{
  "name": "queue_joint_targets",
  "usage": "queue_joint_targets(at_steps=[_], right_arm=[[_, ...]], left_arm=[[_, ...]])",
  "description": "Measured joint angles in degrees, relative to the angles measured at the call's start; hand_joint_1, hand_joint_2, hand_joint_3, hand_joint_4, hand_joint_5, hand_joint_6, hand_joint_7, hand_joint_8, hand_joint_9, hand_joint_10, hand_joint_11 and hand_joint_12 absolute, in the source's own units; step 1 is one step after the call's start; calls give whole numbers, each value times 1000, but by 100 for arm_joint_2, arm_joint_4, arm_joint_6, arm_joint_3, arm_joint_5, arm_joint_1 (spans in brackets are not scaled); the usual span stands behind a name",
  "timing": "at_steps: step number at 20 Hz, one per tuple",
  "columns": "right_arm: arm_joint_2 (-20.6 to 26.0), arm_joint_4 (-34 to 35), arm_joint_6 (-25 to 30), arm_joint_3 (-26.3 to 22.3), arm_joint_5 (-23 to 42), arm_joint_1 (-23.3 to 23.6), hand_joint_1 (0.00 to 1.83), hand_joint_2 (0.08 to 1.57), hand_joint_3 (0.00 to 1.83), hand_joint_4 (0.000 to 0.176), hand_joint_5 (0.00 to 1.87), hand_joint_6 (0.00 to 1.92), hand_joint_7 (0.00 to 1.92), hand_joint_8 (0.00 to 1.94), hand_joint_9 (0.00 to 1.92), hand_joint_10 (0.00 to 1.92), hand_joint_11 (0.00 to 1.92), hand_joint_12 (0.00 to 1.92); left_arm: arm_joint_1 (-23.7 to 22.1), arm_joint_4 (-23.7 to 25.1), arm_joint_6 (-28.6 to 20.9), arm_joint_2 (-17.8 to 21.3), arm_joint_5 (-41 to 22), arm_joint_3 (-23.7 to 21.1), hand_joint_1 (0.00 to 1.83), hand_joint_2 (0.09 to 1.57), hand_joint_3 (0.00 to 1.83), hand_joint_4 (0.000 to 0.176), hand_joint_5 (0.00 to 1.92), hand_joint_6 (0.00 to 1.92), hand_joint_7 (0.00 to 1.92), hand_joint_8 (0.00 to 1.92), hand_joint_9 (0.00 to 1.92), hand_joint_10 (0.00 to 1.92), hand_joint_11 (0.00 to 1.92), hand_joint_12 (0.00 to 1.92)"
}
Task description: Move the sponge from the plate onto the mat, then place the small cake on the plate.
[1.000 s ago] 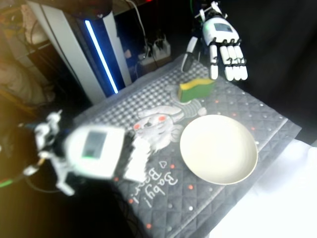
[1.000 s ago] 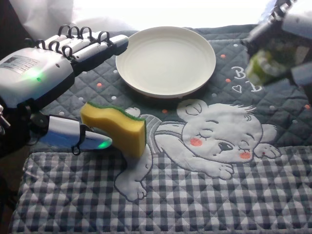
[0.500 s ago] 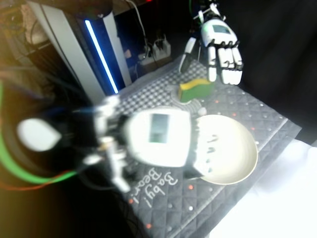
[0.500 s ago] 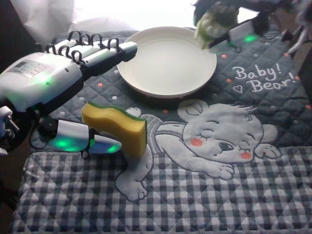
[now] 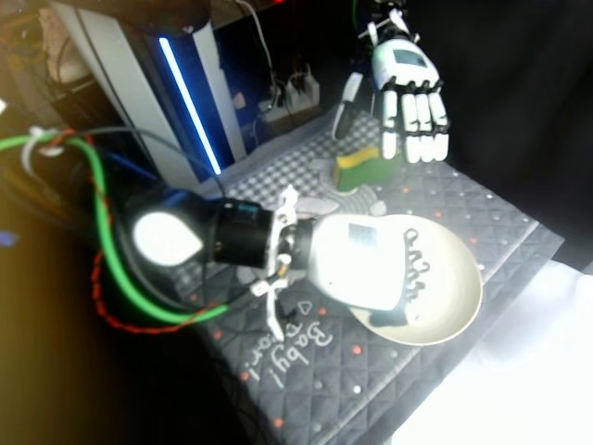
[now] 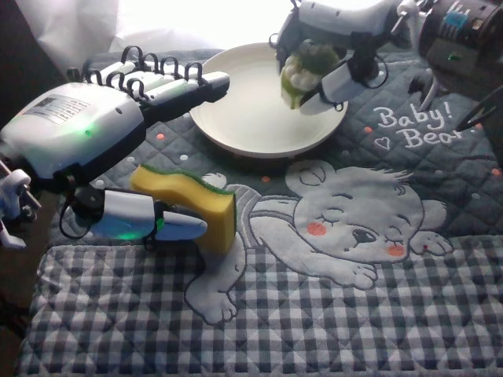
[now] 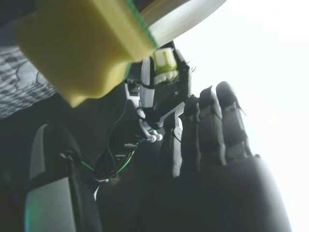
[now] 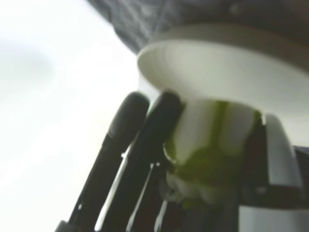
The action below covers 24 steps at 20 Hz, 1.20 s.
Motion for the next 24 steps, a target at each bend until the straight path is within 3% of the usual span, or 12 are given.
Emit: queue_joint_targets(at_steps=[3, 4, 6, 8, 10, 13, 15, 17, 20, 22, 23, 24], right_arm=[[-90, 0, 44, -9, -52, -173, 1299, 1004, 0, 0, 1278, 284, 1287, 651, 1310, 578, 1074, 1234], [-94, -2, 50, -13, -63, -197, 1301, 1017, 4, 0, 1262, 253, 1242, 778, 1311, 734, 1089, 1367], [-87, 15, 83, -11, -72, -205, 1034, 929, 0, 0, 736, 10, 804, 176, 808, 384, 493, 1301], [-81, 42, 149, 0, -55, -232, 1011, 924, 0, 0, 696, 0, 801, 58, 771, 355, 433, 1335], [-70, 31, 199, 0, -74, -247, 818, 903, 0, 35, 337, 0, 431, 1, 507, 217, 196, 1387], [-39, 42, 205, 0, 17, -247, 801, 903, 1, 41, 294, 1, 407, 1, 520, 176, 202, 1421], [90, 33, 232, -74, 76, -247, 748, 854, 0, 79, 133, 0, 218, 0, 377, 59, 44, 1356], [382, 17, 236, -251, 223, -247, 736, 846, 0, 84, 106, 0, 194, 0, 351, 41, 1, 1359], [1331, 118, 240, -796, 861, -247, 644, 786, 4, 159, 0, 0, 0, 0, 31, 6, 0, 466], [1797, 275, 243, -1016, 1228, -284, 642, 788, 5, 160, 0, 0, 0, 0, 29, 6, 0, 458], [2006, 385, 236, -1123, 1443, -372, 640, 789, 2, 173, 0, 0, 0, 0, 5, 0, 0, 91], [2238, 494, 234, -1266, 1681, -507, 642, 809, 9, 168, 0, 0, 0, 0, 0, 0, 0, 17]], left_arm=[[0, -17, -24, -7, -11, 0, 760, 850, 0, 114, 178, 5, 226, 5, 196, 7, 0, 486], [0, -15, -22, -20, -15, 0, 772, 850, 0, 106, 184, 6, 234, 7, 198, 7, 0, 482], [0, 4, -42, -31, -13, 0, 796, 849, 1, 62, 226, 8, 256, 6, 214, 8, 0, 579], [0, 2, -42, -31, -26, 0, 798, 850, 1, 59, 228, 7, 257, 5, 215, 7, 0, 581], [0, 2, -42, -31, -26, 0, 811, 840, 0, 67, 236, 4, 253, 2, 207, 2, 0, 515], [0, 2, -46, -31, -35, 11, 813, 840, 0, 66, 238, 3, 251, 0, 205, 1, 0, 495], [0, 4, -46, -31, -37, 11, 809, 837, 0, 67, 229, 2, 232, 1, 186, 1, 0, 450], [0, -17, -46, -31, -42, 11, 810, 836, 0, 70, 226, 1, 227, 1, 182, 1, 0, 437], [155, -72, -72, 101, -280, -94, 832, 808, 0, 84, 210, 3, 230, 4, 183, 5, 0, 512], [278, -116, -146, 236, -507, -166, 830, 804, 0, 85, 214, 2, 234, 2, 188, 4, 0, 542], [352, -155, -190, 315, -647, -203, 811, 808, 0, 93, 210, 0, 236, 1, 198, 6, 0, 588], [420, -168, -251, 422, -835, -238, 803, 811, 0, 100, 195, 0, 227, 0, 198, 4, 0, 618]])
